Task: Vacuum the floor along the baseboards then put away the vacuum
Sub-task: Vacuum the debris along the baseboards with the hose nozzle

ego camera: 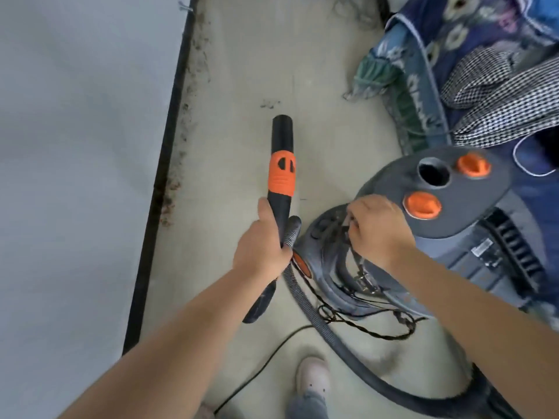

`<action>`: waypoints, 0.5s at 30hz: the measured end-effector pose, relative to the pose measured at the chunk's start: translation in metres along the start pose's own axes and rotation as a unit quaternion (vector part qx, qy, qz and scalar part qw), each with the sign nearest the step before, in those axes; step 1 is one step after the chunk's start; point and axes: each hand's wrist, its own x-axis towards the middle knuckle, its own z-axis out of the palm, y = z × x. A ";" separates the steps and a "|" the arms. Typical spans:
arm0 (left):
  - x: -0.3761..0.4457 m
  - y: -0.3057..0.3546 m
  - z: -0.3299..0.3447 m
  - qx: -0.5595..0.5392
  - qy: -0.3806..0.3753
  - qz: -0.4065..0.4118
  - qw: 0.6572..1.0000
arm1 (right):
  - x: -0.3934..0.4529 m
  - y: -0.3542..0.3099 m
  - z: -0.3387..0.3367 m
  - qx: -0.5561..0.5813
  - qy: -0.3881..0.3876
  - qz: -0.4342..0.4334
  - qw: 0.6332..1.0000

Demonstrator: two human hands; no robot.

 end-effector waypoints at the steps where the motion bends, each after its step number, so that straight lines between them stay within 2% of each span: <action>1: 0.000 0.018 0.008 0.023 -0.017 0.024 0.999 | -0.006 0.019 -0.013 -0.013 0.005 0.034 0.999; 4: 0.000 0.068 0.030 0.049 -0.044 0.069 0.995 | -0.022 0.076 -0.037 -0.037 -0.014 0.131 0.991; 8: 0.006 0.107 0.057 0.069 -0.036 0.095 0.992 | -0.034 0.132 -0.039 0.069 -0.089 0.242 0.964; 12: 0.013 0.121 0.070 0.091 -0.043 0.104 0.989 | -0.015 0.157 -0.035 0.059 -0.039 0.282 0.957; 15: 0.026 0.129 0.069 0.093 -0.050 0.104 0.989 | 0.018 0.179 -0.033 0.027 -0.049 0.319 0.946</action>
